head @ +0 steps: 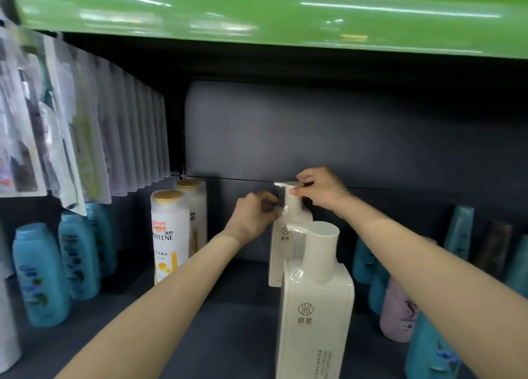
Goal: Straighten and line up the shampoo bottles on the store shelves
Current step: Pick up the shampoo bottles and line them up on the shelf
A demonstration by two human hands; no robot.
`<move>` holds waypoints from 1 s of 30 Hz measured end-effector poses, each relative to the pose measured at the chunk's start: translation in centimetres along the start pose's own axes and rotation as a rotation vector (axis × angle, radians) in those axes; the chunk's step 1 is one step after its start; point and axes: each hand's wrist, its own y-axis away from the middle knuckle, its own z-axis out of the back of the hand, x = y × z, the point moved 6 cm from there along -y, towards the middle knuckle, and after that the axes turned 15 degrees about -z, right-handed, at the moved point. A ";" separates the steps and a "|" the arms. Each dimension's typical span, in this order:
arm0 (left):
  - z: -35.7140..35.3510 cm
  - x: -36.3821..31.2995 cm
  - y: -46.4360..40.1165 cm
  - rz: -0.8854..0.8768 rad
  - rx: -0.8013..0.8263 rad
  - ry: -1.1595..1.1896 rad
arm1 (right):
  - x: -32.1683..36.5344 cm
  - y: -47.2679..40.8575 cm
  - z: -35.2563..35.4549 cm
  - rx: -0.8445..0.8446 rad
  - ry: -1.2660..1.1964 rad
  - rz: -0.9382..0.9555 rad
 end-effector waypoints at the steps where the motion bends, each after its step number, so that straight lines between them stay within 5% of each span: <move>1: 0.5 -0.6 0.2 -0.032 -0.030 -0.027 | 0.5 0.3 0.3 -0.051 0.060 0.051; 11: 8.1 -3.9 5.6 -0.282 -0.334 -0.103 | 8.6 6.9 1.0 0.034 0.047 0.251; 16: 12.3 -3.0 9.0 -0.300 -0.377 -0.367 | 12.4 9.9 -1.6 0.044 0.034 0.234; 23: 14.1 1.6 12.6 -0.154 -0.236 -0.257 | 11.4 12.6 -9.3 0.116 -0.041 0.132; 30: 13.5 6.9 13.7 0.049 -0.065 0.116 | 10.0 12.5 -15.2 0.202 -0.204 -0.014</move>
